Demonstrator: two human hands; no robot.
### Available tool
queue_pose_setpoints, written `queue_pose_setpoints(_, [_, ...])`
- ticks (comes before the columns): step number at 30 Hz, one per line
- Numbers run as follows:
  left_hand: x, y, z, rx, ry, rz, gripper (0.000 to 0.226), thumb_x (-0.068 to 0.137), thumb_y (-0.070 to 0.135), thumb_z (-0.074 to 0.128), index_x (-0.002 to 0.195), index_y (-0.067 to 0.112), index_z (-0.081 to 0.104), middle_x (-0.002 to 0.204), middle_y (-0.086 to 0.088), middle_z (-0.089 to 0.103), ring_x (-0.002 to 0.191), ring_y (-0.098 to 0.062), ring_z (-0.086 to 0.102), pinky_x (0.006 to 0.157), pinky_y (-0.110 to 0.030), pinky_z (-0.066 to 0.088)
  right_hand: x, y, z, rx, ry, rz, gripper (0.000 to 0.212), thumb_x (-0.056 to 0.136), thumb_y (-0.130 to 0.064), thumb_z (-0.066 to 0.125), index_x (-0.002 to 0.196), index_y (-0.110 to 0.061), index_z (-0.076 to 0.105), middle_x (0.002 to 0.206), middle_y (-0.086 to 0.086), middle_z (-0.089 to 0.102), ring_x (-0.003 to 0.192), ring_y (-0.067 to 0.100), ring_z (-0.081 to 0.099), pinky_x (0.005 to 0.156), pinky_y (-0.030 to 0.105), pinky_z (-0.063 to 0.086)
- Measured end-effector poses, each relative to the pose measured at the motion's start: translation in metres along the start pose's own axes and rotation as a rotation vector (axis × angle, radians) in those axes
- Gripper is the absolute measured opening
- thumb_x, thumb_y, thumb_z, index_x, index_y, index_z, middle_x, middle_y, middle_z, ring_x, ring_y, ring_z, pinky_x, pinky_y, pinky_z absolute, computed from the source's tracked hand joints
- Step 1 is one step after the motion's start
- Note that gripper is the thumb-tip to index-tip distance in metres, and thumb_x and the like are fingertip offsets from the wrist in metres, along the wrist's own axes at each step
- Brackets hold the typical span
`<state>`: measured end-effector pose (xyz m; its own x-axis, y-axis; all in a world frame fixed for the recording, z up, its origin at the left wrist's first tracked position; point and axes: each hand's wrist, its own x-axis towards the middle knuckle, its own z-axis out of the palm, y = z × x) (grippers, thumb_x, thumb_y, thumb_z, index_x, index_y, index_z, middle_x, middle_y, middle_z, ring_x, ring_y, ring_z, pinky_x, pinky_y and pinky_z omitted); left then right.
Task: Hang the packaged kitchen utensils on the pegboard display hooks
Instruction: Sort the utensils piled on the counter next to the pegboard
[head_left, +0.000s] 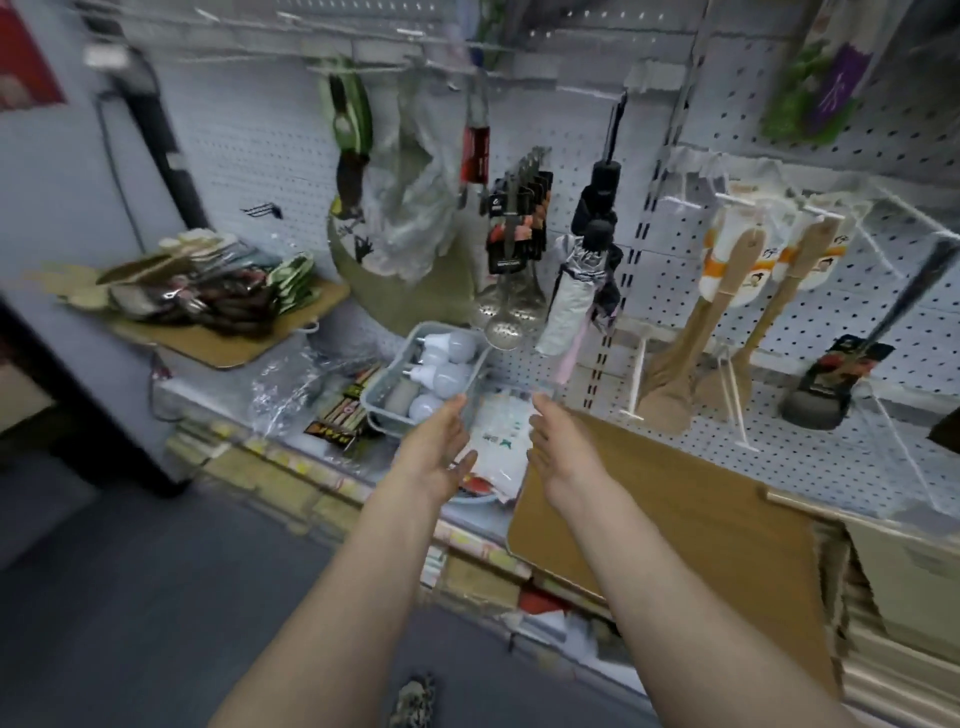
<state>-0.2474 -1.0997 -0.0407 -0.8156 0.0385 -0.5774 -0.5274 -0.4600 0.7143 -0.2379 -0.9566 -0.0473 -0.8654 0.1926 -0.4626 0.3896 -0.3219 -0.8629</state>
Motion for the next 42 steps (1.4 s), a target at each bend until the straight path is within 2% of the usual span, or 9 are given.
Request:
queue_pose_setpoints(3, [-0.008,0.026,-0.046,-0.067,0.04,0.054,0.025,0.095,0.033,0.067,0.114,0.018,0.066,0.12,-0.002,0.065,0.106,-0.015,0.063,0.078,-0.028,0.047,-0.013,0.008,0.051,-0.038,-0.073,0.032,0.057,0.098,-0.045,0.063,0.147,-0.02,0.049,0.151,0.003,0.047,0.137,0.023,0.047,0.105,0.035,0.043])
queue_pose_setpoints(7, [-0.015,0.065,-0.107,-0.125,0.087,0.093,0.013,0.098,0.03,0.062,0.096,0.018,0.067,0.097,0.002,0.069,0.086,-0.01,0.063,0.075,-0.027,0.048,-0.024,0.02,0.125,-0.072,-0.109,0.063,0.026,0.1,-0.038,0.061,0.12,-0.022,0.056,0.113,-0.003,0.058,0.087,0.012,0.057,0.091,0.035,0.048])
queue_pose_setpoints(14, [-0.003,0.15,-0.237,-0.204,0.188,0.173,0.027,0.094,0.026,0.07,0.114,0.013,0.058,0.133,-0.009,0.057,0.115,-0.02,0.056,0.099,-0.033,0.046,-0.022,0.06,0.278,-0.101,-0.188,0.047,0.045,0.094,-0.04,0.068,0.132,-0.016,0.058,0.129,0.003,0.062,0.121,0.019,0.056,0.1,0.036,0.043])
queue_pose_setpoints(21, [0.022,0.23,-0.355,-0.231,0.228,0.219,0.052,0.092,0.028,0.073,0.136,0.009,0.055,0.145,-0.01,0.052,0.129,-0.021,0.054,0.101,-0.032,0.047,-0.009,0.094,0.422,-0.124,-0.271,0.066,0.066,0.092,-0.044,0.069,0.147,-0.012,0.048,0.15,0.007,0.051,0.138,0.022,0.047,0.103,0.036,0.04])
queue_pose_setpoints(24, [0.036,0.26,-0.389,-0.205,0.247,0.218,0.054,0.09,0.028,0.075,0.136,0.006,0.056,0.127,-0.007,0.059,0.094,-0.012,0.061,0.088,-0.03,0.051,0.002,0.103,0.465,-0.083,-0.255,0.069,0.066,0.092,-0.043,0.071,0.145,-0.011,0.05,0.148,0.006,0.052,0.137,0.021,0.048,0.105,0.037,0.04])
queue_pose_setpoints(29, [0.079,0.306,-0.427,-0.198,0.279,0.216,0.047,0.09,0.027,0.075,0.13,0.009,0.058,0.125,-0.007,0.061,0.09,-0.012,0.06,0.095,-0.031,0.05,0.035,0.107,0.519,-0.083,-0.256,0.102,0.056,0.093,-0.043,0.07,0.138,-0.014,0.056,0.139,0.005,0.056,0.119,0.017,0.053,0.096,0.034,0.042])
queue_pose_setpoints(36, [0.178,0.371,-0.437,-0.25,0.248,0.162,0.034,0.092,0.027,0.073,0.118,0.009,0.06,0.14,-0.009,0.057,0.123,-0.021,0.058,0.095,-0.032,0.048,0.133,0.086,0.586,-0.059,-0.248,0.118,0.059,0.093,-0.042,0.069,0.143,-0.013,0.055,0.148,0.005,0.052,0.136,0.021,0.049,0.099,0.036,0.043])
queue_pose_setpoints(39, [0.216,0.412,-0.431,-0.232,0.253,0.169,0.051,0.093,0.028,0.071,0.136,0.005,0.055,0.144,-0.011,0.055,0.133,-0.024,0.052,0.103,-0.034,0.046,0.176,0.064,0.622,-0.071,-0.238,0.116,0.048,0.095,-0.037,0.069,0.133,-0.009,0.061,0.142,0.007,0.057,0.127,0.021,0.053,0.095,0.037,0.044])
queue_pose_setpoints(42, [0.246,0.456,-0.428,-0.203,0.242,0.173,0.034,0.094,0.029,0.069,0.122,0.009,0.063,0.135,-0.008,0.061,0.124,-0.021,0.057,0.102,-0.033,0.047,0.213,0.04,0.654,-0.103,-0.235,0.12,0.033,0.095,-0.035,0.069,0.119,-0.013,0.065,0.123,0.004,0.064,0.109,0.017,0.057,0.093,0.036,0.046])
